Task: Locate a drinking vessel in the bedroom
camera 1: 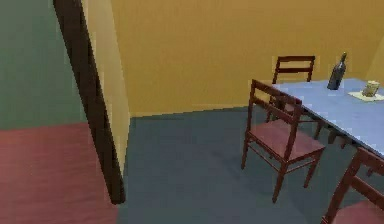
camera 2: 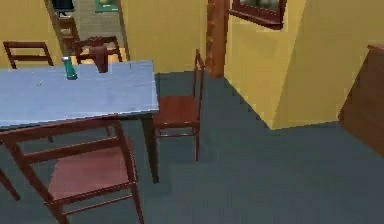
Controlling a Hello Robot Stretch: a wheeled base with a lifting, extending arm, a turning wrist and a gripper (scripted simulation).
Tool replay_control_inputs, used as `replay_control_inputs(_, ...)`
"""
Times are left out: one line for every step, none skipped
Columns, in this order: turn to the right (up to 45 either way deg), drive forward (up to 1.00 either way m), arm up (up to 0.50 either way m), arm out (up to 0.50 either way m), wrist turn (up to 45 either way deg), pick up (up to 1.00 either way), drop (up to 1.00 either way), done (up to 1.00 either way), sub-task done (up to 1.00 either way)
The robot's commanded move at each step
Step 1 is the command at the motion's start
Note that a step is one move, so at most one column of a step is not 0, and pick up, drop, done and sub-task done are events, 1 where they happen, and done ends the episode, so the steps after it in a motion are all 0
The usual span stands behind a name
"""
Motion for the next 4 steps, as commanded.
replay_control_inputs(45.0, 0.00, 0.00, 0.00, 0.0, 0.00, 0.00, 0.00, 0.00)
replay_control_inputs(36.0, 0.00, 0.00, 0.00, 0.0, 0.00, 0.00, 0.00, 0.00)
replay_control_inputs(0.0, 0.10, 0.00, 0.00, 0.0, 0.00, 0.00, 0.00, 0.00)
replay_control_inputs(-45.0, 0.00, 0.00, 0.00, 0.0, 0.00, 0.00, 0.00, 0.00)
